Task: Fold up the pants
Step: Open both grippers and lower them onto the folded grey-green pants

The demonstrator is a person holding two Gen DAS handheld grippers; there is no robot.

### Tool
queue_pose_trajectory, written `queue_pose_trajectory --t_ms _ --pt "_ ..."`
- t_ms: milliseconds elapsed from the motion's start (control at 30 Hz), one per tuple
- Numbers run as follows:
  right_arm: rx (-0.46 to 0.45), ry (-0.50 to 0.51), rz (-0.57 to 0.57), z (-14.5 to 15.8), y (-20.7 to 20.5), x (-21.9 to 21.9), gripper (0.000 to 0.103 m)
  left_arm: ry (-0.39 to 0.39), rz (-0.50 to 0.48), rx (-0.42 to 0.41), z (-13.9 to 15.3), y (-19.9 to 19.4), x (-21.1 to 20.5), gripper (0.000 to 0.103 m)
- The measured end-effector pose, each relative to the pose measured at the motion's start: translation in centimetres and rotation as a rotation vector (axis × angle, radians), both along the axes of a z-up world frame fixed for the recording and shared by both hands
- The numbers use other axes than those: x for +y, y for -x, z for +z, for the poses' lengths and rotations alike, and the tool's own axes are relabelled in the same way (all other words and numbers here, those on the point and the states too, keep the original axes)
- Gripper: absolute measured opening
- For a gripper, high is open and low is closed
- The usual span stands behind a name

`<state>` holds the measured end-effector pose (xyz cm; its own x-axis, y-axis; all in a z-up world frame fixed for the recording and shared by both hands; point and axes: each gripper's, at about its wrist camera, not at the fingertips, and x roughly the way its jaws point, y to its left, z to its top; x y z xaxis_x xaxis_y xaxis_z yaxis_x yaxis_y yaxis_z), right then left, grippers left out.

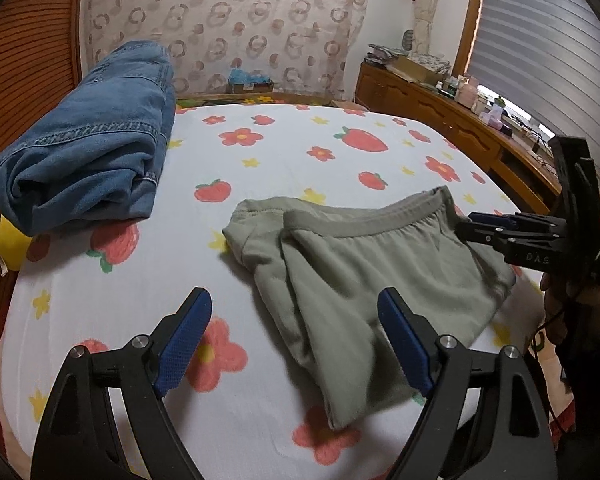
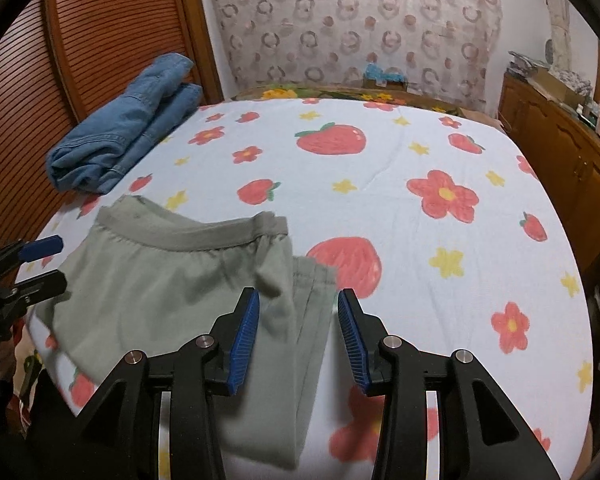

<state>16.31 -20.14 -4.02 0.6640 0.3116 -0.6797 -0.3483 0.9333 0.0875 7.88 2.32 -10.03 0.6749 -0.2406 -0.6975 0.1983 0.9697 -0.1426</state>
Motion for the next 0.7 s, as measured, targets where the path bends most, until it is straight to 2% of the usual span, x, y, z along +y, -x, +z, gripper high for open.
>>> queue_pose_trajectory --t_ms 67,133,233,300,467,700 --pt "0.008 0.01 0.003 -0.3 -0.4 0.5 0.043 0.005 0.004 -0.001 0.1 -0.4 0.0 0.085" --pt "-0.007 0.02 0.026 -0.4 -0.2 1.0 0.057 0.01 0.009 0.0 0.2 -0.6 0.1 0.085" --pt "-0.027 0.07 0.045 -0.7 0.2 1.9 0.067 0.017 0.016 0.003 0.2 -1.0 0.2 0.085" --pt "-0.038 0.069 0.023 -0.9 0.4 1.8 0.074 0.024 0.018 -0.003 0.2 -1.2 0.3 0.085" --pt "-0.036 0.063 0.028 -1.1 0.3 1.8 0.077 0.037 0.006 -0.005 0.4 -2.1 0.4 0.084" --pt "-0.042 0.064 0.023 -1.2 0.4 1.8 0.079 0.052 0.0 0.016 0.1 -3.4 0.7 0.06"
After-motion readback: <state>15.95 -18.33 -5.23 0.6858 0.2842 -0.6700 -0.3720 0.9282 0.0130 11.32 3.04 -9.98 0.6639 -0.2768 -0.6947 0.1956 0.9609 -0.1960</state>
